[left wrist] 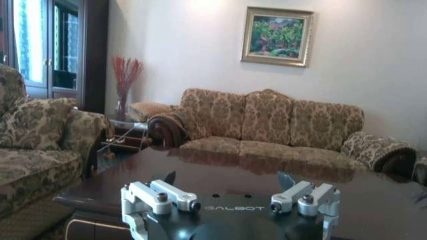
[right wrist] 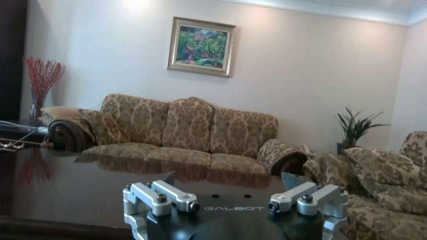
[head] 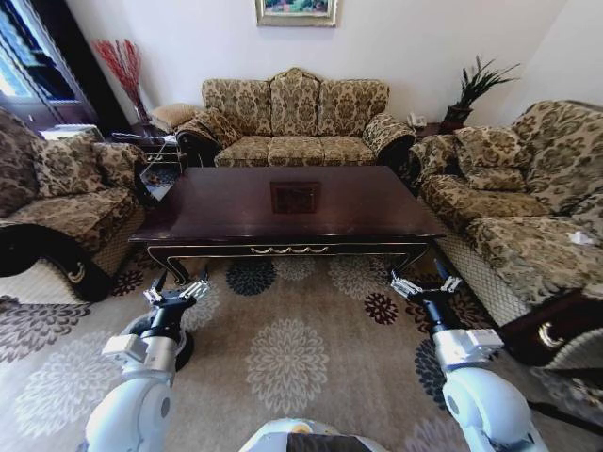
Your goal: Move to the front of the table and place the trash on the table into the trash bin.
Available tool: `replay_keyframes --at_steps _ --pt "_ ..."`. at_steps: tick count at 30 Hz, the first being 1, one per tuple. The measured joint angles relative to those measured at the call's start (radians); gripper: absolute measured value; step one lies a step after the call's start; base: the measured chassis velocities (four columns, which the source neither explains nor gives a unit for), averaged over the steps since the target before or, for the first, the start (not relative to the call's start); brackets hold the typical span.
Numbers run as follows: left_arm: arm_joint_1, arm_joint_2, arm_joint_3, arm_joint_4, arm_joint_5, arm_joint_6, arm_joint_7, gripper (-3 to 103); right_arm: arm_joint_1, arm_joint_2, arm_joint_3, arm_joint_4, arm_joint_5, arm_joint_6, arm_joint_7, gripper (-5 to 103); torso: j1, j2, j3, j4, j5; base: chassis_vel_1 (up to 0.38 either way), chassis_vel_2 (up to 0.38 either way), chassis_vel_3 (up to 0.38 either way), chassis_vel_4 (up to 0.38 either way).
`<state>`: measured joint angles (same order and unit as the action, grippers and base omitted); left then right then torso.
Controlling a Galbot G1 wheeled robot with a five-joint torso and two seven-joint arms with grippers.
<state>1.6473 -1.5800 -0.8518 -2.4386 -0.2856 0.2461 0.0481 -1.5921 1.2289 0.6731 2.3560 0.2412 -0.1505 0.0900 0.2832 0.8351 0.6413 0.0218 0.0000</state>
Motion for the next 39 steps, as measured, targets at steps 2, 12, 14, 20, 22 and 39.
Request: replay_keyframes --at_steps 2,12,14,20,22,39 --pt "0.000 0.000 0.000 0.000 0.000 0.000 0.000 100 0.000 0.000 0.000 0.000 0.000 0.000 0.000 100 0.000 0.000 0.000 0.0000 0.0000 0.000 0.000 0.000 0.000" --pt "0.000 0.000 0.000 0.000 0.000 0.000 0.000 100 0.000 0.000 0.000 0.000 0.001 0.000 0.000 100 0.000 0.000 0.000 0.0000 0.0000 0.000 0.000 0.000 0.000" --pt "0.000 0.000 0.000 0.000 0.000 0.000 0.000 100 0.000 0.000 0.000 0.000 0.001 0.000 0.000 100 0.000 0.000 0.000 0.0000 0.0000 0.000 0.000 0.000 0.000" --pt "0.000 0.000 0.000 0.000 0.000 0.000 0.000 100 0.000 0.000 0.000 0.000 0.001 0.000 0.000 100 0.000 0.000 0.000 0.0000 0.0000 0.000 0.000 0.000 0.000" --pt "0.000 0.000 0.000 0.000 0.000 0.000 0.000 100 0.000 0.000 0.000 0.000 0.001 0.000 0.000 100 0.000 0.000 0.000 0.0000 0.0000 0.000 0.000 0.000 0.000" --pt "0.000 0.000 0.000 0.000 0.000 0.000 0.000 100 0.000 0.000 0.000 0.000 0.001 0.000 0.000 100 0.000 0.000 0.000 0.0000 0.0000 0.000 0.000 0.000 0.000"
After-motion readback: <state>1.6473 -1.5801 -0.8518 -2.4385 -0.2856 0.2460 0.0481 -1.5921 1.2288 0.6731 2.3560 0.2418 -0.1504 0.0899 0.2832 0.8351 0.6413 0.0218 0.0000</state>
